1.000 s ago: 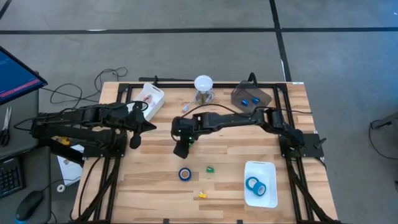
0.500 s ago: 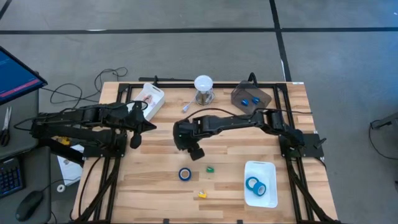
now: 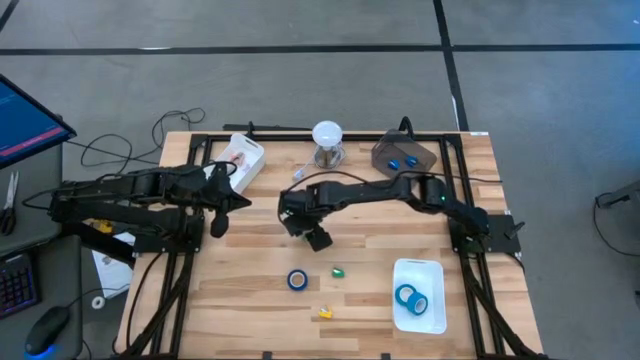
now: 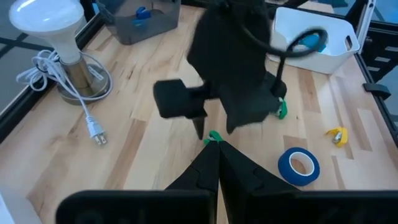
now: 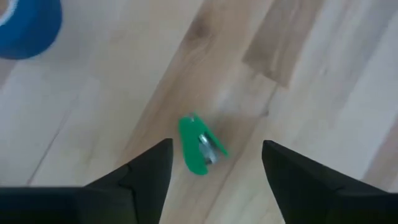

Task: Pick and place Stapler, Stapler remover, tape
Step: Put the top green stapler into the black bin

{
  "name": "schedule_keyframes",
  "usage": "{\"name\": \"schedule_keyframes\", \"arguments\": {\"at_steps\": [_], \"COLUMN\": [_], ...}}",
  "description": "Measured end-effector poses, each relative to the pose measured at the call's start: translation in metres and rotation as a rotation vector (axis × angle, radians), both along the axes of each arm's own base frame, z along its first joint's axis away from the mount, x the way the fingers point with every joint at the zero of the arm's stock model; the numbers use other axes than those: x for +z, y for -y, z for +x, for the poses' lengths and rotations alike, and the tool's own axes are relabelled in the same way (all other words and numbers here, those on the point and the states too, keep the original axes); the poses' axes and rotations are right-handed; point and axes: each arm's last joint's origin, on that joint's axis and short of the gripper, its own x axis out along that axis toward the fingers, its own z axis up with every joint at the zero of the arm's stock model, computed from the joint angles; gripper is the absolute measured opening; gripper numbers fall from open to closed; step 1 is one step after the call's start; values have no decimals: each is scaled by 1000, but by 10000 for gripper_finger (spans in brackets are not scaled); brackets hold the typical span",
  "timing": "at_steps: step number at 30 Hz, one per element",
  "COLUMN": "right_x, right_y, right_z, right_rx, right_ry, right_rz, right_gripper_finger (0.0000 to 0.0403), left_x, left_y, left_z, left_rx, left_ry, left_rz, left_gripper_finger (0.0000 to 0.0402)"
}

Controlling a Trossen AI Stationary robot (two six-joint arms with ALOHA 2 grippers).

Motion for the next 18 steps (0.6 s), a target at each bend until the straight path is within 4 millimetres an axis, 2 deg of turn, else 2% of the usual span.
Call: {"name": "schedule_keyframes", "arguments": {"at_steps": [6, 9, 15, 18], "right_x": [-2, -4, -31, -37], "right_y": [-2, 3, 3, -1], "right_z": [0, 0, 2, 3], "right_rx": [21, 12, 15, 11], "right_ry": [0, -9, -70, -82], "right_rz": [-12, -5, 14, 18], "right_gripper_finger": [233, 233, 232, 232], "left_x": [-1, -1, -1, -1], "left_y": [0, 0, -1, -1], "left_z": [1, 2, 2, 2], "left_rx": [4, 10, 13, 13], "left_ry": [-8, -11, -9, -10], "left_rz": [2, 6, 8, 8], "left_gripper_finger": [1, 1, 1, 1]}}
